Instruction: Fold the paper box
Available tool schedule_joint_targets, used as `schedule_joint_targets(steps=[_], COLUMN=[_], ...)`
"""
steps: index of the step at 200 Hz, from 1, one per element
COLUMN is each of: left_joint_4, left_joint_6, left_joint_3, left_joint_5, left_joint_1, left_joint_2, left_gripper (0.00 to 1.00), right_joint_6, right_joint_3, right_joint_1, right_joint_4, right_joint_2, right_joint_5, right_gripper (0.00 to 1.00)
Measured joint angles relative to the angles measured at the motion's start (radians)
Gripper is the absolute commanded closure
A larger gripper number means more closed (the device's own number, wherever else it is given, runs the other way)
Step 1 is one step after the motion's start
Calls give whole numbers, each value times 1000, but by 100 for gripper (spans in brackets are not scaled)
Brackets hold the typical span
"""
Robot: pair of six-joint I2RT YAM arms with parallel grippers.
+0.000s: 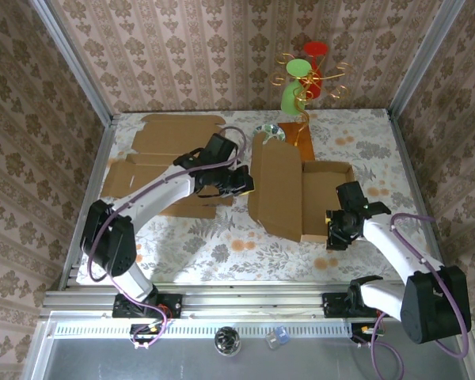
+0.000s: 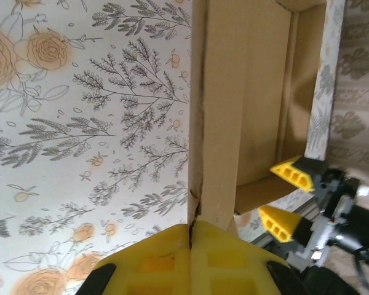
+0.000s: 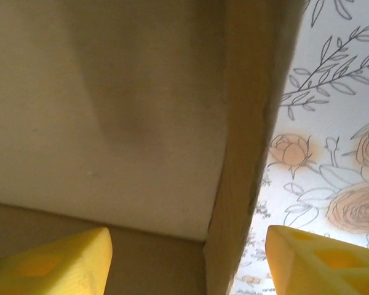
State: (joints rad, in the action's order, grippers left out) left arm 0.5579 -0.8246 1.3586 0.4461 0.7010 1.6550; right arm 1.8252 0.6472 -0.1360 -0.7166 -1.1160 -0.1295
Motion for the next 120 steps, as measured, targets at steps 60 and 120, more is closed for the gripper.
schedule_joint_targets(steps=[60, 120], left_joint_4=[309, 522], left_joint_6=[299, 602], left_joint_3=[272, 442], left_joint_5=[-12, -203], left_joint_1=[-40, -30], left_joint_2=[98, 147], left_gripper=[100, 100], right_joint_6=[-191, -708], right_joint_3=[157, 337], right_joint_1=[-11, -11], right_joint_4=[-66, 11], right_joint_2=[92, -12], right_joint_5=[23, 45], right_gripper=[33, 40])
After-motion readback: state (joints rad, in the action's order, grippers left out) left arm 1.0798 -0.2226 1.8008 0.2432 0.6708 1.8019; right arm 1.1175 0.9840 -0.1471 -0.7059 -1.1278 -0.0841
